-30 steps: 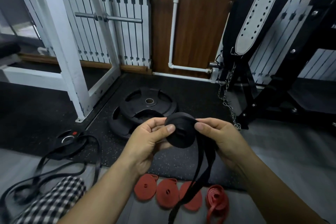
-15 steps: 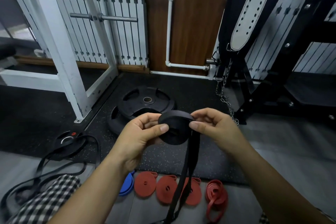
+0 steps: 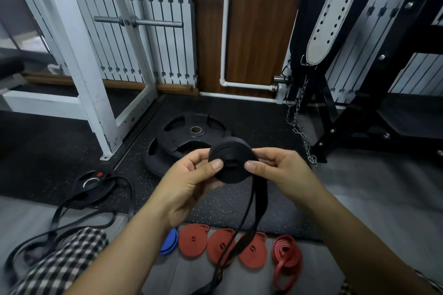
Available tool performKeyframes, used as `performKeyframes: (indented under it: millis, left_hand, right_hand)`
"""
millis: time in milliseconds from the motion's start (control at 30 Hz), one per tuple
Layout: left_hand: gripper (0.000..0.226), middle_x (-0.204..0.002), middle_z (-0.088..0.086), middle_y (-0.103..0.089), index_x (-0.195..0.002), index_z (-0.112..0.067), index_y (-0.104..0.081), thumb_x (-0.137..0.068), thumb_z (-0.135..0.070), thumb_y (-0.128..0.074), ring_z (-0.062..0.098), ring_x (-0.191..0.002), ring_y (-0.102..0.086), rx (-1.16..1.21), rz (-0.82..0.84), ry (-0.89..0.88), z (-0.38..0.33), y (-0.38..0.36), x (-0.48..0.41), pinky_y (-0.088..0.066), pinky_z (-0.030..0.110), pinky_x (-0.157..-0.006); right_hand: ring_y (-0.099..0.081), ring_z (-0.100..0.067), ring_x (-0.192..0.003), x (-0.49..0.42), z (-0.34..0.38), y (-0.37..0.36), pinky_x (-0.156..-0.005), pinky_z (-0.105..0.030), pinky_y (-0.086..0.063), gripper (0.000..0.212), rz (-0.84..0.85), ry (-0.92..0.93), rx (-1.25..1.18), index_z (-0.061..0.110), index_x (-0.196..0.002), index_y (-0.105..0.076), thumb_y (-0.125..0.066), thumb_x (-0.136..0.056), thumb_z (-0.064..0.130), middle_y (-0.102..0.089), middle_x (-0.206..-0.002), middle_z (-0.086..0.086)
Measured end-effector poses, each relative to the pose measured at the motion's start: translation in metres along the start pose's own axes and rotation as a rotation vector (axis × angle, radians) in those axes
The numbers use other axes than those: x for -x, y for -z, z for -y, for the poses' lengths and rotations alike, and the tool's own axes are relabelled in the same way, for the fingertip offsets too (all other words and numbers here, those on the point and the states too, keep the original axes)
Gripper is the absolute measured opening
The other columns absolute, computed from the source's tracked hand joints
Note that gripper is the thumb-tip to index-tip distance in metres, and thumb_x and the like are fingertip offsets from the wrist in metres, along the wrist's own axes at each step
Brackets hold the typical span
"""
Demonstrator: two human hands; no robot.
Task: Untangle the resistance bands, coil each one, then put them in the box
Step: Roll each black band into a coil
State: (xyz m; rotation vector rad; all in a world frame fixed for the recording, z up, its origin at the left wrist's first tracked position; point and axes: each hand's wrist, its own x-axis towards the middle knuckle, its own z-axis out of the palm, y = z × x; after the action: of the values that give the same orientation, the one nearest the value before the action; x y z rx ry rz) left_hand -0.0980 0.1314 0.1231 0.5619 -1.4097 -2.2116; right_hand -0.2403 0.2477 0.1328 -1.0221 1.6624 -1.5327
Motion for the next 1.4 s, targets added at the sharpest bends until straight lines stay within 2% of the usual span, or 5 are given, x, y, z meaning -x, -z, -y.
performKeyframes:
  millis: [233,533,867,1167,1400]
  left_hand:
    - [0.025,-0.067,-0.007,-0.07,-0.089,-0.019,-0.068,-0.078,0.003,-0.063,0.002,-0.063,-0.062,-0.418,0.015,-0.058,-0.007,0.005,-0.001,-0.049,0.014,-0.056]
    - [0.018,-0.078,0.0,-0.073,-0.097,-0.008,-0.063,-0.082,-0.002,-0.056,0.013,-0.071,-0.069,0.126,-0.219,-0.054,0.003,-0.004,-0.005,-0.057,0.027,-0.059]
    - [0.028,-0.088,0.014,-0.072,-0.099,-0.005,-0.058,-0.072,-0.01,-0.055,0.023,-0.08,-0.071,0.483,-0.099,0.022,0.021,-0.014,-0.002,-0.056,0.036,-0.076]
    - [0.036,-0.097,-0.003,-0.069,-0.107,-0.024,-0.063,-0.078,-0.003,-0.064,0.007,-0.08,-0.064,-0.428,0.058,0.0,-0.002,0.012,-0.002,-0.051,0.017,-0.063]
    - [0.024,-0.077,0.0,-0.072,-0.097,-0.01,-0.066,-0.079,0.003,-0.06,0.01,-0.068,-0.068,-0.177,-0.06,-0.022,0.006,0.003,-0.002,-0.055,0.021,-0.055]
  right_hand:
    - [-0.046,-0.002,-0.06,0.003,-0.002,0.0,-0.06,-0.016,-0.04,0.02,0.059,0.009,0.457,0.024,-0.094,-0.07,-0.074,-0.075,0.017,-0.058,-0.073,0.0]
    - [-0.066,0.001,-0.086,0.005,-0.011,-0.013,-0.074,-0.012,-0.05,0.022,-0.058,-0.02,-0.069,0.024,-0.096,-0.066,-0.068,-0.075,0.016,-0.072,-0.089,0.009]
    - [-0.068,-0.009,-0.092,0.007,-0.014,-0.024,-0.078,-0.016,-0.052,0.02,-0.134,0.077,-0.243,0.018,-0.098,-0.066,-0.055,-0.088,0.005,-0.074,-0.092,0.002]
    - [-0.067,0.0,-0.084,0.008,-0.006,0.001,-0.078,-0.017,-0.051,0.018,0.072,0.006,0.297,0.021,-0.096,-0.067,-0.066,-0.083,0.009,-0.071,-0.088,0.007]
    - [-0.067,0.0,-0.079,0.007,-0.008,-0.004,-0.069,-0.011,-0.05,0.021,-0.022,-0.018,-0.038,0.013,-0.097,-0.066,-0.066,-0.079,0.003,-0.072,-0.085,0.007]
